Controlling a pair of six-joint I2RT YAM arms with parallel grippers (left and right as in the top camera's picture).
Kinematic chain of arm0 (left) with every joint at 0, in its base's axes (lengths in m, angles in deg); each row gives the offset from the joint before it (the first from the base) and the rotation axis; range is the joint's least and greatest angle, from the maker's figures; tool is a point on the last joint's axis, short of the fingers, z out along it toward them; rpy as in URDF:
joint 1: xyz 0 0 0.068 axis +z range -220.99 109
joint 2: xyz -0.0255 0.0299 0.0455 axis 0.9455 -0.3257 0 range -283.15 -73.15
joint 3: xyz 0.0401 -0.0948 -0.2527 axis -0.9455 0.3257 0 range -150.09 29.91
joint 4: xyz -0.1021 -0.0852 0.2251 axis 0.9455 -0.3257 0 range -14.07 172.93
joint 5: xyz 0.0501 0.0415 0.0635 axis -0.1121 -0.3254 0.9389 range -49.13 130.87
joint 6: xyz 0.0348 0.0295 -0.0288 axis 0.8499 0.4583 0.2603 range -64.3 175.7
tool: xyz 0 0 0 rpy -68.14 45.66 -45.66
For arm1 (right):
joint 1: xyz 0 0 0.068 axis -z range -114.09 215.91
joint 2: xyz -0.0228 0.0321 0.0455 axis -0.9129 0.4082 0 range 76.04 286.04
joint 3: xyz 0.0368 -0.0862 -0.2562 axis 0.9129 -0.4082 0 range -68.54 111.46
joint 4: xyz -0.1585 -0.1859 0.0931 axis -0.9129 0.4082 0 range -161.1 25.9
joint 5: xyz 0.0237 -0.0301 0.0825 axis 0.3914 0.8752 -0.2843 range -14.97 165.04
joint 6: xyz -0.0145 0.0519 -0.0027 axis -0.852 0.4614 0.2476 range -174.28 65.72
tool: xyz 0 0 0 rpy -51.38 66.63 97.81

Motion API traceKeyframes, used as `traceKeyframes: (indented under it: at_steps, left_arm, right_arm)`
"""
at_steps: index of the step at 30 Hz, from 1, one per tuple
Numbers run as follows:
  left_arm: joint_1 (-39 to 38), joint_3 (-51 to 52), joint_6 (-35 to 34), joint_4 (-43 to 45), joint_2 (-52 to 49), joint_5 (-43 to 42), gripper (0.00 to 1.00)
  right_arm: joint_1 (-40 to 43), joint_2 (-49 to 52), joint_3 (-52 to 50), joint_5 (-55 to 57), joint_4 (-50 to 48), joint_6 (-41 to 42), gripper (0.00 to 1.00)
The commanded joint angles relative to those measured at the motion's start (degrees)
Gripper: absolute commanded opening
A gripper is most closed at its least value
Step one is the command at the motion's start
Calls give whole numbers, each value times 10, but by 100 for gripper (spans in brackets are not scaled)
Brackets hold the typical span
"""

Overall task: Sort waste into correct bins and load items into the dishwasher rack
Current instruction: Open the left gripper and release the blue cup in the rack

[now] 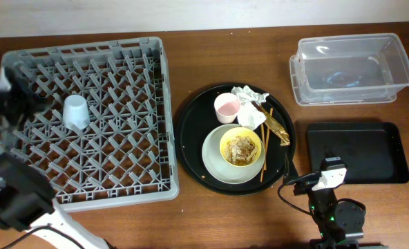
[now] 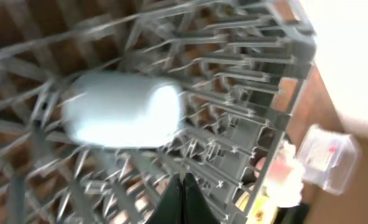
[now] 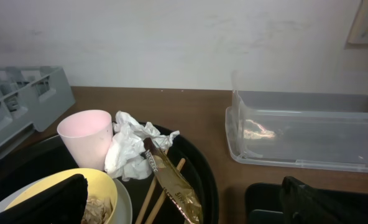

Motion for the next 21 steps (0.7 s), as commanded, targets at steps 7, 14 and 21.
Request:
traceKeyframes:
  at_steps: [7,14,21]
  left_arm:
    - [-167,-16,-5,32,-55,236,0]
    - [-156,-16,-14,35,-86,289,0]
    - [-128,-16,-61,23,-93,334,0]
  right_arm:
    - [-3,-5,-3,5,4,0,99]
    - [-3,-5,-3,5,4,0,99]
    - [-3,-5,-3,5,4,0,99]
